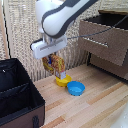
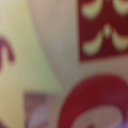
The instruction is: Locate and clasp the grip of the topmost drawer. Steadily and circumspectly yank the drawer open. Discover and seize the nutrition bar using your clamp. Deposit the nutrition bar in the accessible drawer. Unclench the nutrition bar.
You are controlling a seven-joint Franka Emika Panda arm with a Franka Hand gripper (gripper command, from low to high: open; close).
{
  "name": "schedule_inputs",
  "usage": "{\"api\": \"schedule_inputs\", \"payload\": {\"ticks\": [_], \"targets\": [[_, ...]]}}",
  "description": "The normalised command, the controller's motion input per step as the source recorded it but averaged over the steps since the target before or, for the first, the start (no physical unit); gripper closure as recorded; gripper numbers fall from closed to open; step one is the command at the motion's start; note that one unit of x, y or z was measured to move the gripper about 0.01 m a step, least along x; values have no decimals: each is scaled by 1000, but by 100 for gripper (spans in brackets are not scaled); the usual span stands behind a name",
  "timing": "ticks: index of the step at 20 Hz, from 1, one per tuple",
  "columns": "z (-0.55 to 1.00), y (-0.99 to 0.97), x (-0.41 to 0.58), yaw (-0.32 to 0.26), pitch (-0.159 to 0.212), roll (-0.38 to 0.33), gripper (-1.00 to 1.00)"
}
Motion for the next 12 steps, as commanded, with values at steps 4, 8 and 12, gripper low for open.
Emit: {"api": "schedule_inputs", "payload": {"ticks": [4,8,12], "targets": [[953,-13,414,-229,95,-36,100],[917,4,434,-222,68,-36,100],[939,13,474,-207,62,-49,100]]}}
